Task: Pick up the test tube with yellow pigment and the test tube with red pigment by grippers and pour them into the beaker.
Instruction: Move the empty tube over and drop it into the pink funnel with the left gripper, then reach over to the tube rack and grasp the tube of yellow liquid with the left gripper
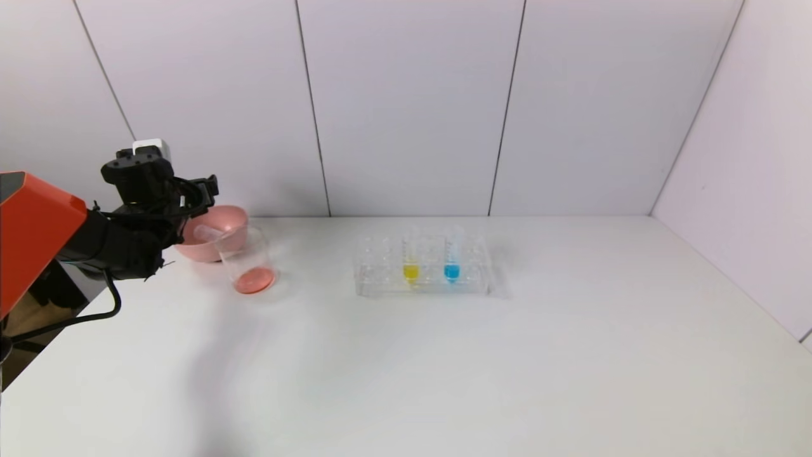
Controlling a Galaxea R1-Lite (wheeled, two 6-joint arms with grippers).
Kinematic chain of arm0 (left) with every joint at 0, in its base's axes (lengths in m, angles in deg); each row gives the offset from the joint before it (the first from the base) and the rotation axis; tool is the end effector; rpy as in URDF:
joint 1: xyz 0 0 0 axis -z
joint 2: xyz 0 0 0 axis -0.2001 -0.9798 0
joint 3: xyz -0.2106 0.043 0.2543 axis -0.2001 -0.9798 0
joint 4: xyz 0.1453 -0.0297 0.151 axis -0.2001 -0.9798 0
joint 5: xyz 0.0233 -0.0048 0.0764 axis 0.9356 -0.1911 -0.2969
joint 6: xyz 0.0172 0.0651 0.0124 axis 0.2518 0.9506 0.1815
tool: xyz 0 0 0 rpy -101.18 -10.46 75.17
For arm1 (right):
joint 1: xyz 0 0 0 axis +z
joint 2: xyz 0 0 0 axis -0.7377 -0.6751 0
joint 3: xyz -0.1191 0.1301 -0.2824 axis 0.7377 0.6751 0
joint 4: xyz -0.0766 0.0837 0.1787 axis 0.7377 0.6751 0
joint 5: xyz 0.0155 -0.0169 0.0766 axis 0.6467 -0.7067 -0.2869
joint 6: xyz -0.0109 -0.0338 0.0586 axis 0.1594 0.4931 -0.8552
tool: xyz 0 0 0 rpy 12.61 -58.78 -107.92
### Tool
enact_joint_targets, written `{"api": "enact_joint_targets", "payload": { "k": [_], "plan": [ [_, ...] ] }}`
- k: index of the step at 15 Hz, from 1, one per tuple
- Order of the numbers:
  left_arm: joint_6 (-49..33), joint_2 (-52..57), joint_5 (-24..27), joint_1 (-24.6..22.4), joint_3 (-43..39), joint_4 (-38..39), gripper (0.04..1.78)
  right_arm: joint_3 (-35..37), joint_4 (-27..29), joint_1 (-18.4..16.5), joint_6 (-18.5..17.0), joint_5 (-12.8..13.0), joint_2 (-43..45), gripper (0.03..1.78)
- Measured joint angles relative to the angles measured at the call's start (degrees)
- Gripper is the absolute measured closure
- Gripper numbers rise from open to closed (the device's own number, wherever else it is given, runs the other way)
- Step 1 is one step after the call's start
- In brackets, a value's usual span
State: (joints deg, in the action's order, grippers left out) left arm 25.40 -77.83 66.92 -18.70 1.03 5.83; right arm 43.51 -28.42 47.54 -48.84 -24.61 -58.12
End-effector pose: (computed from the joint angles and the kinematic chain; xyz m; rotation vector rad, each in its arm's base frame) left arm 0.5251 0.0804 0.1583 -0.0593 -0.0407 0.3354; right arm 0.0134 -0.0026 0.0760 0.0884 -0.0036 -0.0377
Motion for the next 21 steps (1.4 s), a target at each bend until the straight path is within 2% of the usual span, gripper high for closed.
{"api": "enact_joint_targets", "payload": {
  "k": [3,6,8,10,15,16,18,19,21],
  "plan": [
    [-0.11,1.63,0.02,0.82,-1.29,-0.65,0.05,0.0,-0.02,0.0,0.0,-0.02,0.0,0.1],
    [-0.3,6.84,2.39,2.95,-5.84,-2.93,0.04,0.0,0.0,0.0,0.0,-0.02,0.0,0.1],
    [-1.08,12.41,6.3,4.66,-10.28,-5.72,0.04,0.0,-0.02,0.0,0.01,0.0,0.0,0.1],
    [-1.57,19.22,13.28,6.12,-16.01,-9.48,0.04,0.0,-0.02,0.0,-0.02,-0.02,0.0,0.1],
    [-0.09,35.69,38.77,8.91,-31.65,-18.4,0.04,0.0,0.0,0.0,0.0,-0.02,0.0,0.1],
    [0.93,37.61,41.67,10.74,-33.77,-19.25,0.04,0.0,-0.02,0.0,0.0,-0.02,0.0,0.1],
    [1.84,40.63,41.66,16.97,-37.4,-19.75,0.04,0.0,-0.02,0.0,0.0,-0.02,0.0,0.1],
    [1.79,41.52,39.34,20.98,-38.58,-19.86,0.04,0.0,0.0,0.0,0.0,0.0,0.0,0.1],
    [0.02,42.34,31.05,30.92,-39.77,-19.88,0.04,0.0,-0.02,0.0,0.0,0.0,0.0,0.1]
  ]
}}
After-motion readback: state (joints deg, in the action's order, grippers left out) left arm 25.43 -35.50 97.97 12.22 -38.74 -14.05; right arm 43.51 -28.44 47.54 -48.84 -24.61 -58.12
